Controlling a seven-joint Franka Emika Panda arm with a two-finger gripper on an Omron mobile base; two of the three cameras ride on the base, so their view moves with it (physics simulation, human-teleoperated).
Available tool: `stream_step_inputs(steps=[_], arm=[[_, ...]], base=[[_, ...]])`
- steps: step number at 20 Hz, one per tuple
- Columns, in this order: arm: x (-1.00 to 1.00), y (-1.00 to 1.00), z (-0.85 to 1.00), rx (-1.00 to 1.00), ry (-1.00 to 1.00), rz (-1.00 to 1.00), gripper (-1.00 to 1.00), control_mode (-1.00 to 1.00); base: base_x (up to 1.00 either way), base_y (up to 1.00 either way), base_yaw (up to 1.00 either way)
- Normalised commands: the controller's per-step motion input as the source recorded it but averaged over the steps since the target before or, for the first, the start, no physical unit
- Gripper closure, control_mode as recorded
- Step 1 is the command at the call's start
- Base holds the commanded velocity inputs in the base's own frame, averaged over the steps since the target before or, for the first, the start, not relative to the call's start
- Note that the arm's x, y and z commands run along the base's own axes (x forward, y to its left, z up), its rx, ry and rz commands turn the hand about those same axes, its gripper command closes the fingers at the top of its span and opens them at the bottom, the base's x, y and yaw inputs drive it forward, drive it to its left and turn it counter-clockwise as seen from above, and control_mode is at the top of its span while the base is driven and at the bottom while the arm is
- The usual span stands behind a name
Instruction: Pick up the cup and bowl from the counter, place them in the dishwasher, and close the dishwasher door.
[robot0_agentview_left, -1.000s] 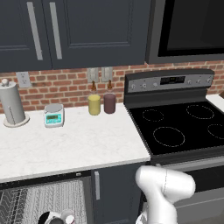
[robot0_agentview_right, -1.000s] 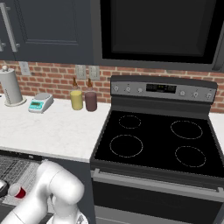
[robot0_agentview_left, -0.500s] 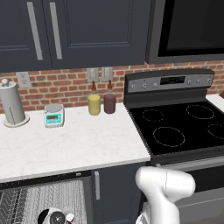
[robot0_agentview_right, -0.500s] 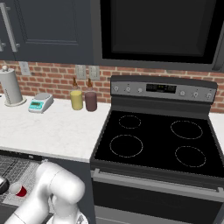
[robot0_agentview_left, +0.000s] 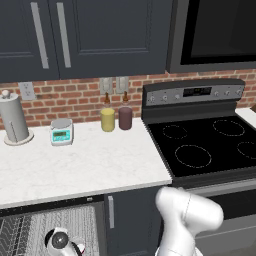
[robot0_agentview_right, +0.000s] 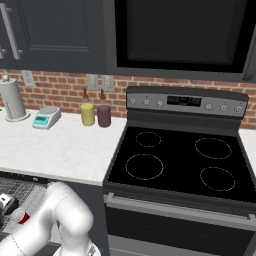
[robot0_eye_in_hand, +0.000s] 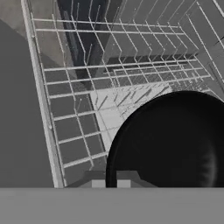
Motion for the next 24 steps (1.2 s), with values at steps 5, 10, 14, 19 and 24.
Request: stream_step_inputs(steps=[5, 10, 14, 19, 24], arm=[[0.78, 0.25, -0.44, -0.04, 0.04, 0.00, 1.00, -1.00], [0.29, 0.40, -0.29, -0.07, 0.01, 0.02, -1.00, -1.00], [0.00, 0.30, -0.18, -0.05, 0.00, 0.04, -1.00, -1.00], [-0.03, 0.09, -0.06, -0.05, -0.04, 0.04, -1.00, -1.00], [-0.89, 0.09, 0.00, -0.04, -0.21, 0.01, -1.00, -1.00]], base=[[0.00, 0.00, 0.00], [0.00, 0.00, 0.00], [0.00, 0.00, 0.00], [0.00, 0.00, 0.00], [0.00, 0.00, 0.00]])
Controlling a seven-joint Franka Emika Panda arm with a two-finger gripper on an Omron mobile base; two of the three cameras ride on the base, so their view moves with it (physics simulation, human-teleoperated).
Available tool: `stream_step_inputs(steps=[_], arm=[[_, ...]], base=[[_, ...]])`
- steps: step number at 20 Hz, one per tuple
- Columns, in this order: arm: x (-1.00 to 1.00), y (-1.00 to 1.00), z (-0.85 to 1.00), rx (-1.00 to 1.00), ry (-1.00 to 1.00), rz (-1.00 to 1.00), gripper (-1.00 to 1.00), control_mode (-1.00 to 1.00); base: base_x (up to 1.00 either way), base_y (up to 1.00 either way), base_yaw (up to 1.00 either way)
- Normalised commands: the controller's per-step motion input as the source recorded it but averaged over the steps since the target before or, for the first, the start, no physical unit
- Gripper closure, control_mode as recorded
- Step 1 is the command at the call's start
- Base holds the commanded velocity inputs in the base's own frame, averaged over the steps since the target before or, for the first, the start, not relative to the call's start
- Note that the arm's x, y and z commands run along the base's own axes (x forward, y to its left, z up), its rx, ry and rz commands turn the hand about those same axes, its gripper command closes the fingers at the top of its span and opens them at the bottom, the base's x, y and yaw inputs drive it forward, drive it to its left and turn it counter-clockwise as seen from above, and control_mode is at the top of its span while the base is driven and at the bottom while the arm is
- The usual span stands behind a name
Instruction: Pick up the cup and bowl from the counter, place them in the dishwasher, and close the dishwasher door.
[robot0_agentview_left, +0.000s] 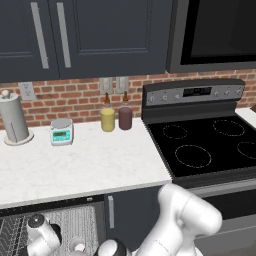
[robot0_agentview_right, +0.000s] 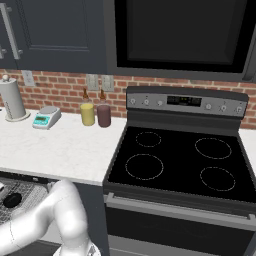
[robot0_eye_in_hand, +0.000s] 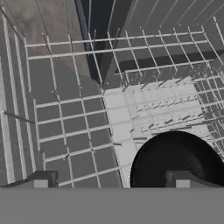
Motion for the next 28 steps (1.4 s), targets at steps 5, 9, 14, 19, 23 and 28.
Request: stream_step_inputs(steps=[5, 9, 14, 19, 23, 28], arm=[[-1.00, 0.25, -0.05, -0.05, -0.13, 0.04, -1.00, -1.00], [-0.83, 0.07, 0.60, -0.03, -0.07, 0.02, -1.00, -1.00], [-0.59, -0.01, 1.00, 0.01, 0.05, 0.00, -1.00, -1.00], [-0.77, -0.21, 0.68, 0.07, 0.17, 0.00, -1.00, -1.00], [-1.00, -0.50, 0.03, 0.08, 0.10, 0.00, -1.00, -1.00], [-0.93, -0.64, -0.09, 0.02, 0.01, 0.00, -1.00, -1.00]], base=[[0.00, 0.00, 0.00], [0.00, 0.00, 0.00], [0.00, 0.00, 0.00], [0.00, 0.00, 0.00], [0.00, 0.00, 0.00], [0.00, 0.00, 0.00]])
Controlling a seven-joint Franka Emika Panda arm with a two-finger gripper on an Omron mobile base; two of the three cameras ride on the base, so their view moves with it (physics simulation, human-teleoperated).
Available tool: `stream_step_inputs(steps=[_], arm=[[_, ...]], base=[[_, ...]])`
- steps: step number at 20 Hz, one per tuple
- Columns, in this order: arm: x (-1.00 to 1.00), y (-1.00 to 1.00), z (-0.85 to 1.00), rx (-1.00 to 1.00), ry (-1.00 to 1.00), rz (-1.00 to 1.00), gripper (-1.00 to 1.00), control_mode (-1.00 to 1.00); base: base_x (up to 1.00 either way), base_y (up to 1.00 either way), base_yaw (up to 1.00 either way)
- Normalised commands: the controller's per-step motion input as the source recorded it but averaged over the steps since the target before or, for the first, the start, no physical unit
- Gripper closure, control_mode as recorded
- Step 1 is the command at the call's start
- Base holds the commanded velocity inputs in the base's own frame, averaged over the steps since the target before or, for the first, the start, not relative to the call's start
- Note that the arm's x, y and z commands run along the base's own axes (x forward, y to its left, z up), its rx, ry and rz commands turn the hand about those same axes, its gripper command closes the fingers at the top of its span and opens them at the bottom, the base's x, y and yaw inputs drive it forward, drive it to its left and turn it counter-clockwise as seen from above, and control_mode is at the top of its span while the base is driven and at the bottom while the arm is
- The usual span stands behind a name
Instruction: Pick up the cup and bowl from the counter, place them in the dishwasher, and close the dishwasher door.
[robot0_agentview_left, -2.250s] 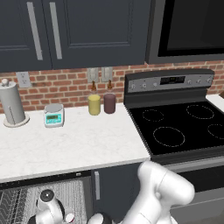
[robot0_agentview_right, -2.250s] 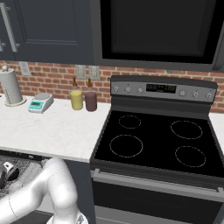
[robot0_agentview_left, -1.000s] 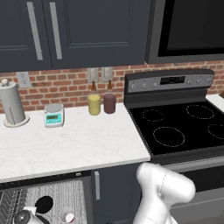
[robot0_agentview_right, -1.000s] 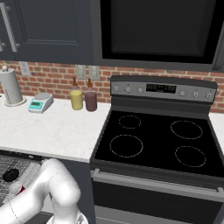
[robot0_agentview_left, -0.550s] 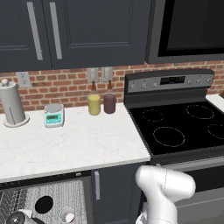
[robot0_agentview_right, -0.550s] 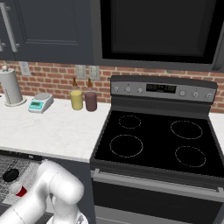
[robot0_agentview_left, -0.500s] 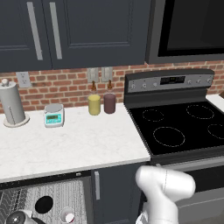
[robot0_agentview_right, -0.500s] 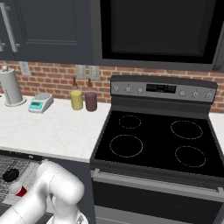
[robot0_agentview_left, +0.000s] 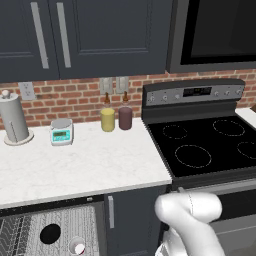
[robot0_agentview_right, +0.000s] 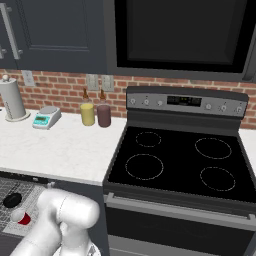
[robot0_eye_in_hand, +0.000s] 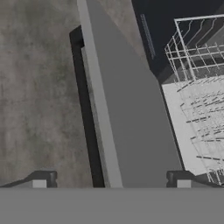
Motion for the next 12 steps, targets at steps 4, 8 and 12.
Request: stream_step_inputs(steps=[4, 8, 12], arm=[[-0.35, -0.70, 0.49, 0.12, 0.00, -0.05, -1.00, -1.00], [-0.31, -0.46, 0.38, 0.12, 0.00, -0.04, -1.00, -1.00], [-0.11, -0.37, 0.02, 0.09, 0.03, 0.00, -1.00, -1.00]], base=[[0.00, 0.00, 0.00], [0.00, 0.00, 0.00], [0.00, 0.00, 0.00]])
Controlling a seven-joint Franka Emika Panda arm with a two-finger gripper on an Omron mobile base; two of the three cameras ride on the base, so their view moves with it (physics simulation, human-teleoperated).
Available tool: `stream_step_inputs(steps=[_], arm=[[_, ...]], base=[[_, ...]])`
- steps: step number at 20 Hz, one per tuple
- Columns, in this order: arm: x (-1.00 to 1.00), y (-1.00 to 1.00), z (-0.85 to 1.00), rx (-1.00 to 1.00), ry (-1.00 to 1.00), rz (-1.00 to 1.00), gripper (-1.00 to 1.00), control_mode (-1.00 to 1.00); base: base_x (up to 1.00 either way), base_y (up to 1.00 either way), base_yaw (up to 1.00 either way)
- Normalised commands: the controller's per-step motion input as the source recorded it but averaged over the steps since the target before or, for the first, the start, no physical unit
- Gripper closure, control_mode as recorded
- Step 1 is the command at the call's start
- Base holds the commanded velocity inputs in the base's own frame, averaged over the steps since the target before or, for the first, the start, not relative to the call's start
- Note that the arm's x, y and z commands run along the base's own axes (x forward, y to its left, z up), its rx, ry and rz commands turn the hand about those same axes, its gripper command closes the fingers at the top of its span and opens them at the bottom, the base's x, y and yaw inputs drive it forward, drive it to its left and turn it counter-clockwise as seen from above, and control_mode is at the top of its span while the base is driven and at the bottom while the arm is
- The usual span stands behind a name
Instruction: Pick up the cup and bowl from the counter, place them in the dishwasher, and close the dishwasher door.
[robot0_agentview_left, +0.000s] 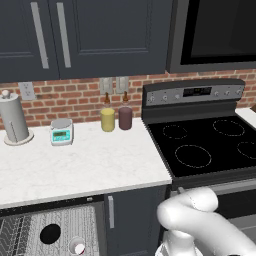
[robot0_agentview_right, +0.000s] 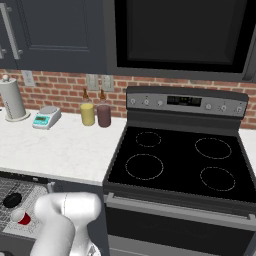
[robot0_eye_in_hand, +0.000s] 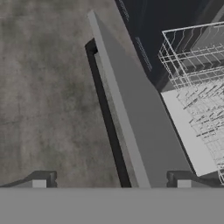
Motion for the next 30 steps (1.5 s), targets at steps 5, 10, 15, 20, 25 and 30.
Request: stream_step_inputs(steps=[5, 10, 15, 20, 25, 30], arm=[[-0.21, -0.30, 0.05, 0.06, 0.00, 0.00, -1.00, -1.00], [-0.42, -0.02, 0.09, 0.03, -0.02, 0.00, -1.00, -1.00], [-0.44, 0.00, 0.03, 0.00, 0.00, 0.00, -1.00, -1.00], [-0.64, 0.00, 0.03, 0.01, 0.00, 0.00, -1.00, -1.00], [-0.83, 0.00, 0.00, 0.00, 0.00, 0.00, -1.00, -1.00], [-0.70, 0.00, 0.01, 0.00, -0.03, 0.00, -1.00, -1.00]], base=[[0.00, 0.00, 0.00], [0.00, 0.00, 0.00], [0.00, 0.00, 0.00], [0.00, 0.00, 0.00], [0.00, 0.00, 0.00], [0.00, 0.00, 0.00]])
